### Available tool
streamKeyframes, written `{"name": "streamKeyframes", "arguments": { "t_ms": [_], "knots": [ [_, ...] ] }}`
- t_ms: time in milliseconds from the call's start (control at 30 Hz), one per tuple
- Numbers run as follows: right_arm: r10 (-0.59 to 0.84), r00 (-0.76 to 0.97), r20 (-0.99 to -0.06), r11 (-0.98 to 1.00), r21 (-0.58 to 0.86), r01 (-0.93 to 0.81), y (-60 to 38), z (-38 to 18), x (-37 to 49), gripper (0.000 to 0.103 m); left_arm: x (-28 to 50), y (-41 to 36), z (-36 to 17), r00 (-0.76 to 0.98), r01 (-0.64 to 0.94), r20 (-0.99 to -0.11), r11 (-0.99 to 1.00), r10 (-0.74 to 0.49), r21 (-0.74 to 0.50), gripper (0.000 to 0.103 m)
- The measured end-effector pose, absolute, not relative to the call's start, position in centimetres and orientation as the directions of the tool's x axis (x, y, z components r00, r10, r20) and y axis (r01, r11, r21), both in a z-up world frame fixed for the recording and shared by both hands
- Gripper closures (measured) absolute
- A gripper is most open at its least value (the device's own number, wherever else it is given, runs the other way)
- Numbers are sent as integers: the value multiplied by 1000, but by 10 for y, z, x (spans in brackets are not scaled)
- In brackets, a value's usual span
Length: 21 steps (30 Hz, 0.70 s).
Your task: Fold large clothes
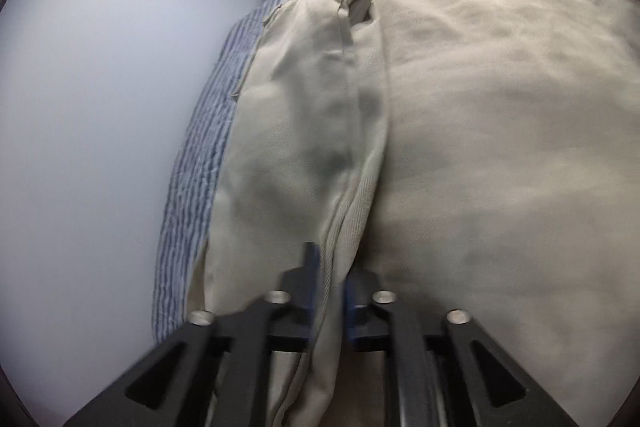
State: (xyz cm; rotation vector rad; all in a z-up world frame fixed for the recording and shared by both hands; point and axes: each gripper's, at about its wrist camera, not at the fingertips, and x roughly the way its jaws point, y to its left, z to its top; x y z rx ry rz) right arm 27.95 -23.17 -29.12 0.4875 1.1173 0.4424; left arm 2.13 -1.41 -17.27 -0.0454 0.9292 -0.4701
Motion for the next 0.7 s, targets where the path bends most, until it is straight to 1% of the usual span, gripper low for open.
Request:
{"name": "streamKeyframes", "arguments": {
  "t_ms": [33,133,267,433,467,533,600,633,700],
  "knots": [
    [564,376,-735,814,571,-104,-235,-281,265,67,21,-6,-173,512,358,-759,903,-402,-237,73],
    [562,373,-738,823,542,-168,-241,-262,235,63,23,20,-174,535,304,-759,923,-371,-237,73],
    [552,355,-755,834,497,-241,-228,-253,202,63,47,40,-187,525,234,-756,921,-390,-312,73],
    [514,339,-788,855,441,-272,-224,-269,182,63,63,9,-211,473,305,-769,899,-430,-316,73],
    [493,337,-802,866,416,-277,-221,-274,180,63,65,0,-220,454,321,-782,897,-428,-304,73],
    [466,326,-823,879,391,-272,-220,-284,179,63,59,-21,-241,435,368,-811,899,-391,-236,73],
    [448,314,-837,888,377,-263,-220,-293,179,63,47,-36,-245,485,416,-803,899,-346,-136,72],
    [443,314,-840,890,370,-266,-220,-295,178,64,44,-40,-245,482,434,-807,893,-341,-118,69],
    [438,320,-840,892,362,-271,-221,-294,175,66,42,-41,-244,470,450,-812,885,-347,-117,68]
  ]
}}
